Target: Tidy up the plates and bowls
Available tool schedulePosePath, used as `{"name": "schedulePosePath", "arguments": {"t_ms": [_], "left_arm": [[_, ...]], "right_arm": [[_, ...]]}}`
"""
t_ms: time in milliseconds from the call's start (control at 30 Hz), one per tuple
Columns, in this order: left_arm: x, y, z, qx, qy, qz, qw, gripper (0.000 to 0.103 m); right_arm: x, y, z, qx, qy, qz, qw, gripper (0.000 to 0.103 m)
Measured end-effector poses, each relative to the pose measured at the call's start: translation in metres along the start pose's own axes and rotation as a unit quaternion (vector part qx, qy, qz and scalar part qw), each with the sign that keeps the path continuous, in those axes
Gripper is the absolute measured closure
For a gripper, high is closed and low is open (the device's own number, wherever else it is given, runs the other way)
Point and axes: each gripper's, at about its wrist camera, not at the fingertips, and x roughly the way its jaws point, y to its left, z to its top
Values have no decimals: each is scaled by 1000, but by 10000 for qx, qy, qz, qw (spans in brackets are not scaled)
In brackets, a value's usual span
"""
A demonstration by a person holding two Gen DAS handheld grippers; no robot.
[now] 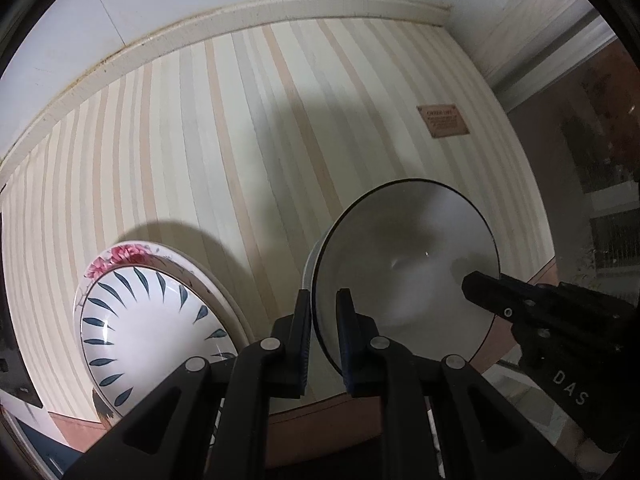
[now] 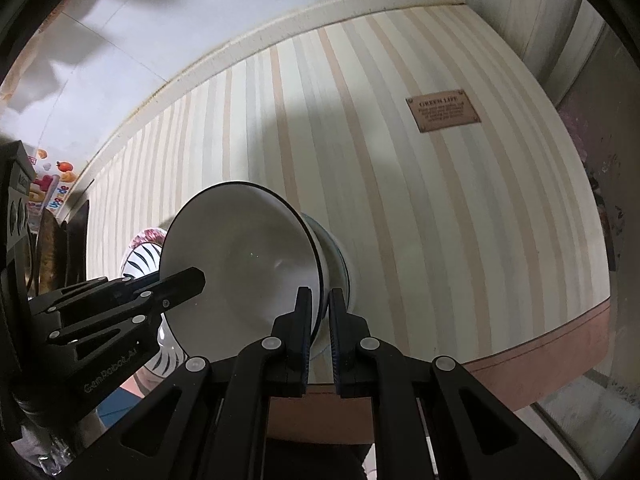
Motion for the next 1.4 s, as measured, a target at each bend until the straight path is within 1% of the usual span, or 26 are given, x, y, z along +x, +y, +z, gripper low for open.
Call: {"name": "schedulePosePath", "arguments": {"t_ms": [300,600,667,733,867,967,1033,1200,1233,1267,1300,1333,1400], "left_arm": [[15,-6,-1,37,181,208,9996,93],[13,-10,-1,73,119,373,9992,93],[14,-11,-2,73,158,453,9988,92],[15,-10,-2,55,140,456,9988,92],[12,-9,-4,-52,124,394,9991,92],[3,-8,-5,-100,36,359,9993,92],[-6,-10,-7,-59,-89,367,9993,92],[-42,-14,-17,70,-449,312,9985,92],[-51,-14,-21,98,-523,291,9982,91],[-59,-15,-25,133,-607,267,9977,90],[-68,-14,-29,173,-701,244,9971,90],[-77,-14,-34,208,-790,230,9964,88],[-94,-15,-43,264,-984,208,9946,83]], "right_arm": [[14,-6,2,-73,156,41,9998,93],[19,-8,7,-219,270,89,9994,92],[19,-8,7,-230,301,110,9992,91],[20,-9,7,-227,350,149,9990,89],[20,-9,9,-273,394,170,9987,89],[19,-8,9,-314,405,133,9986,89],[14,-6,8,-334,367,100,9987,89],[-19,2,-7,-305,-62,-96,9995,88],[-27,5,-11,-301,-158,-148,9993,87],[-36,7,-15,-285,-285,-212,9990,81],[-48,11,-22,-258,-434,-270,9984,72],[-56,14,-27,-243,-542,-302,9978,68],[-79,23,-43,-207,-855,-424,9952,56]]}}
